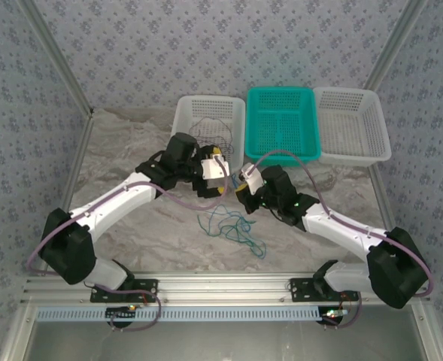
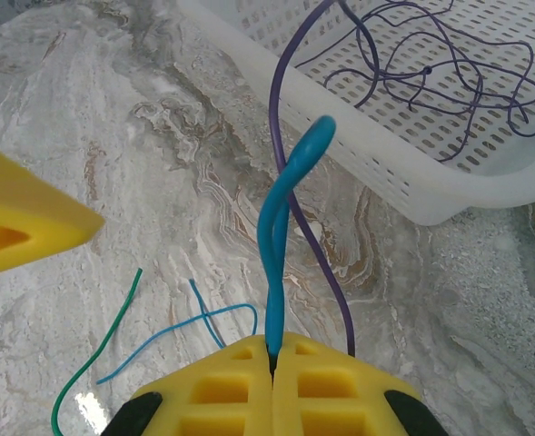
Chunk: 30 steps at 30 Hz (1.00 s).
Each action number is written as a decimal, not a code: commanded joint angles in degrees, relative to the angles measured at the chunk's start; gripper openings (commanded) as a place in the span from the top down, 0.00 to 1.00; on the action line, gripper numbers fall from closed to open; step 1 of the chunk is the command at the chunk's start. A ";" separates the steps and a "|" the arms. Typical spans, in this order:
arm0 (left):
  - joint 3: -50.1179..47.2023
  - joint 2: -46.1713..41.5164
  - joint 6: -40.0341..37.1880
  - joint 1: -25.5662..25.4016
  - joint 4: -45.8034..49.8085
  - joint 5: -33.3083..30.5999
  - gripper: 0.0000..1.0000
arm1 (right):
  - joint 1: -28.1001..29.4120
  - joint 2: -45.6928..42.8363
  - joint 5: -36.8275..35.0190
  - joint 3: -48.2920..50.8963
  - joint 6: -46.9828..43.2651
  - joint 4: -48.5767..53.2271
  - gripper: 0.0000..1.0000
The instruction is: Untangle the cables
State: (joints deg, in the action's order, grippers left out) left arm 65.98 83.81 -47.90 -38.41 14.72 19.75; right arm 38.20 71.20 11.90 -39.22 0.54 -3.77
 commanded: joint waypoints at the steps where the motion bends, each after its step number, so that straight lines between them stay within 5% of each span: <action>1: 4.55 2.65 -6.03 -1.33 -1.87 -0.85 0.01 | -0.53 -1.74 1.60 -1.70 -0.71 2.46 1.00; 9: 3.93 5.01 -6.74 -1.97 -3.30 -2.66 0.17 | -1.92 -4.26 2.67 -1.52 0.97 1.19 1.00; 12: 2.70 5.18 -6.34 -1.96 -5.12 -3.92 0.43 | -2.10 -4.84 3.45 -1.41 1.55 0.89 1.00; 15: 2.28 5.06 -4.83 -1.98 -6.68 -3.03 0.91 | -2.08 -4.83 3.72 -1.35 1.99 0.87 1.00; 16: 2.27 4.81 -4.30 -2.07 -7.34 -2.83 1.00 | -2.07 -4.84 3.34 -1.14 2.24 0.87 0.99; 23: 0.50 1.15 0.00 -1.55 -14.64 -5.40 1.00 | -2.41 -3.95 -2.71 3.24 4.97 -2.15 0.91; 30: -0.06 -2.30 12.75 2.68 -23.29 -6.70 1.00 | -6.21 1.33 -5.76 8.90 9.92 -6.66 0.94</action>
State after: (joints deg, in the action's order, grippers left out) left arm 65.49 84.40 -42.52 -37.93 -0.32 14.17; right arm 33.06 70.26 9.56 -31.88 7.07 -10.09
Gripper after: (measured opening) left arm 0.056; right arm 0.070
